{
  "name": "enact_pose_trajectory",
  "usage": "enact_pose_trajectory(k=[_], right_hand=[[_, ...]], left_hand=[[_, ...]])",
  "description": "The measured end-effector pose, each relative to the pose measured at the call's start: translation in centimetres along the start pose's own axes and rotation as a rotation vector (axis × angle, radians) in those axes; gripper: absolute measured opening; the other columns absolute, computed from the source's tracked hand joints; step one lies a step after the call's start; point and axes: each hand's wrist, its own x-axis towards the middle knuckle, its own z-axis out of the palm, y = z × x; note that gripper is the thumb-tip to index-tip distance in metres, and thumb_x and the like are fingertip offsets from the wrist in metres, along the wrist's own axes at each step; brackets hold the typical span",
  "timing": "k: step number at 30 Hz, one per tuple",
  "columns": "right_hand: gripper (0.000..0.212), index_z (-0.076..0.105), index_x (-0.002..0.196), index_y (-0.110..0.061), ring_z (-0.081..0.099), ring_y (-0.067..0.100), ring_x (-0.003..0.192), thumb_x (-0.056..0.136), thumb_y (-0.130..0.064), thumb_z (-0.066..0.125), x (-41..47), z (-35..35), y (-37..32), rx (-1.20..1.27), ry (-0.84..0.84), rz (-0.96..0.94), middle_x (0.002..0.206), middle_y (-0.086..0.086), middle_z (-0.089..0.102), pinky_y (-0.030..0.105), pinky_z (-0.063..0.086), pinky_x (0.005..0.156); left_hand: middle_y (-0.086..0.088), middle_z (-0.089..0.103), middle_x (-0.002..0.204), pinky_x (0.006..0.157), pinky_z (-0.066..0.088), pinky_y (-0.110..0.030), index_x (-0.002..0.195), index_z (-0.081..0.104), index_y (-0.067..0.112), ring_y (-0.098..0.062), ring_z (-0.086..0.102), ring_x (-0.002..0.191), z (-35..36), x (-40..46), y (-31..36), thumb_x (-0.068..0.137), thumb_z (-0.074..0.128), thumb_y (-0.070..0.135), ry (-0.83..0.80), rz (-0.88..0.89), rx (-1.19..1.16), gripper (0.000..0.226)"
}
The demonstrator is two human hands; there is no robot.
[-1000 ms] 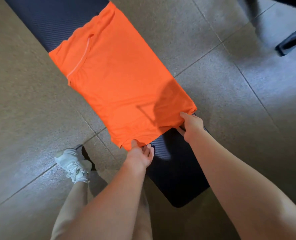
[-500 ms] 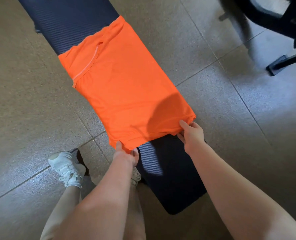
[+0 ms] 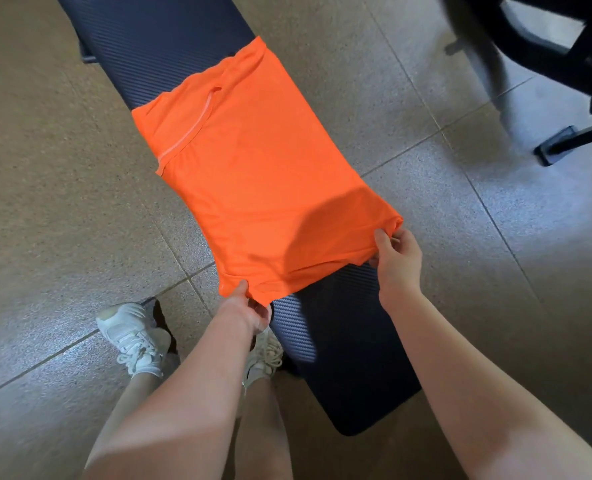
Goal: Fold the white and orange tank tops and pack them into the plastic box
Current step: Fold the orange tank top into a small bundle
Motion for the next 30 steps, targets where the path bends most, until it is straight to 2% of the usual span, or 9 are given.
enact_pose_trajectory(k=[6,10,13,15,17,19,22,26,30], right_hand=[[0.013,0.064,0.078,-0.022,0.049,0.010,0.063,0.089,-0.016,0.060,-0.3,0.0,0.3,0.050,0.041,0.085,0.072,-0.002,0.055,0.021,0.044,0.056],[0.019,0.065,0.075,-0.027,0.052,0.011,0.066,0.087,-0.013,0.061,-1.5,-0.7,-0.6,-0.010,0.049,0.028,0.071,-0.003,0.058,0.026,0.047,0.066],[0.017,0.059,0.077,-0.031,0.058,0.015,0.076,0.086,-0.016,0.063,-2.2,-0.8,-2.6,-0.158,0.043,-0.147,0.079,-0.008,0.063,0.032,0.051,0.075],[0.011,0.057,0.083,-0.024,0.058,0.013,0.074,0.087,-0.016,0.062,-2.3,-0.5,-4.6,-0.195,0.038,-0.250,0.081,-0.009,0.061,0.021,0.048,0.072],[0.007,0.056,0.088,-0.021,0.054,0.006,0.068,0.088,-0.017,0.061,-2.3,0.2,-6.6,-0.231,0.043,-0.330,0.080,-0.011,0.058,0.005,0.041,0.065],[0.006,0.054,0.089,-0.021,0.052,0.001,0.066,0.089,-0.019,0.060,-2.0,1.2,-8.1,-0.227,0.051,-0.347,0.078,-0.013,0.056,0.003,0.038,0.060],[0.005,0.054,0.089,-0.022,0.052,0.004,0.065,0.090,-0.023,0.058,-1.4,3.8,-10.0,-0.198,0.041,-0.326,0.080,-0.008,0.058,0.008,0.040,0.061],[0.012,0.054,0.079,-0.030,0.061,0.021,0.073,0.089,-0.026,0.058,0.5,8.2,-12.2,-0.097,0.019,-0.246,0.077,-0.005,0.060,0.034,0.052,0.071],[0.014,0.052,0.075,-0.034,0.065,0.029,0.080,0.086,-0.028,0.058,3.2,12.7,-13.7,-0.111,0.035,-0.178,0.075,-0.007,0.059,0.049,0.054,0.077]], left_hand=[[-0.003,0.058,0.083,0.024,0.042,-0.023,0.093,0.055,0.014,-0.016,0.052,0.061,-0.7,0.9,0.0,0.091,0.058,0.023,0.060,0.223,-0.099,0.010],[-0.005,0.044,0.066,0.028,0.044,-0.020,0.066,0.037,0.017,-0.018,0.044,0.058,-1.1,-1.1,-0.5,0.091,0.057,0.012,0.170,0.522,-0.028,0.032],[-0.004,0.045,0.064,0.059,0.057,-0.035,0.064,0.038,0.019,-0.025,0.050,0.069,-1.2,-3.2,0.4,0.080,0.067,0.020,0.279,0.727,0.127,0.033],[-0.007,0.050,0.069,0.078,0.053,-0.040,0.072,0.046,0.015,-0.033,0.056,0.075,-0.8,-5.0,1.6,0.077,0.068,0.022,0.358,0.876,0.283,0.024],[-0.004,0.050,0.069,0.078,0.046,-0.035,0.081,0.049,0.011,-0.027,0.052,0.075,0.1,-7.2,2.7,0.082,0.066,0.018,0.397,1.021,0.373,0.018],[-0.001,0.050,0.066,0.077,0.044,-0.034,0.082,0.050,0.010,-0.021,0.051,0.074,0.8,-8.9,4.1,0.083,0.065,0.017,0.388,1.120,0.410,0.017],[-0.002,0.053,0.068,0.079,0.046,-0.033,0.074,0.045,0.017,-0.023,0.056,0.076,1.4,-9.8,7.0,0.080,0.067,0.017,0.409,1.139,0.355,0.023],[0.002,0.047,0.065,0.082,0.047,-0.035,0.066,0.028,0.027,-0.020,0.051,0.074,2.8,-10.0,11.3,0.078,0.068,0.015,0.399,1.092,0.303,0.043],[-0.002,0.051,0.066,0.070,0.057,-0.051,0.064,0.038,0.026,-0.026,0.059,0.069,4.5,-8.6,15.9,0.077,0.068,0.017,0.284,0.951,0.353,0.033]])
